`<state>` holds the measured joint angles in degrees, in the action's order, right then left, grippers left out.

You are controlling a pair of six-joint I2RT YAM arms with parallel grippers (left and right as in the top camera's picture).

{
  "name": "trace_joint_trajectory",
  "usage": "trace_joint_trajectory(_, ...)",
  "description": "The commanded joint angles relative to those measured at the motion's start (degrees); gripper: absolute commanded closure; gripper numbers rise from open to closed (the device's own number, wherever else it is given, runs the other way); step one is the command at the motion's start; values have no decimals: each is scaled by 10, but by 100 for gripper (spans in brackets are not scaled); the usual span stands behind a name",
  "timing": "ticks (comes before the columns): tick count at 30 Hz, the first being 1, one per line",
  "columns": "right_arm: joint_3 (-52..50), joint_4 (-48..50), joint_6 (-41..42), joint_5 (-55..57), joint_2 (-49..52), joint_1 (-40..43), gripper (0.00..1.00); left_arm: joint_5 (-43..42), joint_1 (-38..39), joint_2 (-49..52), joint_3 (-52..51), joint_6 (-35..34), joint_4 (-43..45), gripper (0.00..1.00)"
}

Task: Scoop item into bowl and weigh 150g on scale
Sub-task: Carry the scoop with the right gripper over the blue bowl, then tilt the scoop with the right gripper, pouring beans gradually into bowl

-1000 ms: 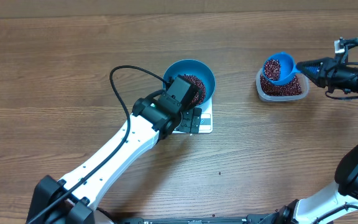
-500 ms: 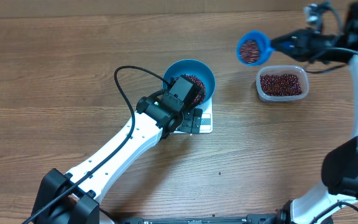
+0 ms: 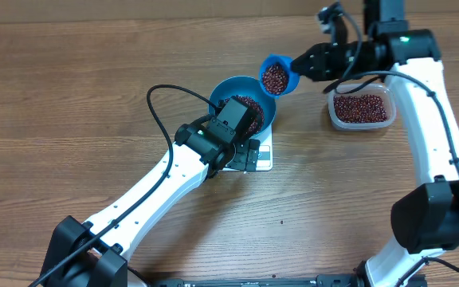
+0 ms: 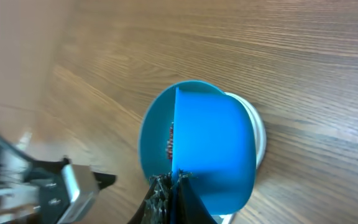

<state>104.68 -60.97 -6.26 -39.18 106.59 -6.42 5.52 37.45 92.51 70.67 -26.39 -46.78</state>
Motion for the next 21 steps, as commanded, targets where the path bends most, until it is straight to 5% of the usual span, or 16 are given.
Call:
trace_joint_trajectory(1,17,7,-38,76,-2,-33,96,-7,1,5,6,11,-1,0)
trace_joint_trajectory(21,17,37,-183,320,-2,-177,96,-7,1,5,6,11,-1,0)
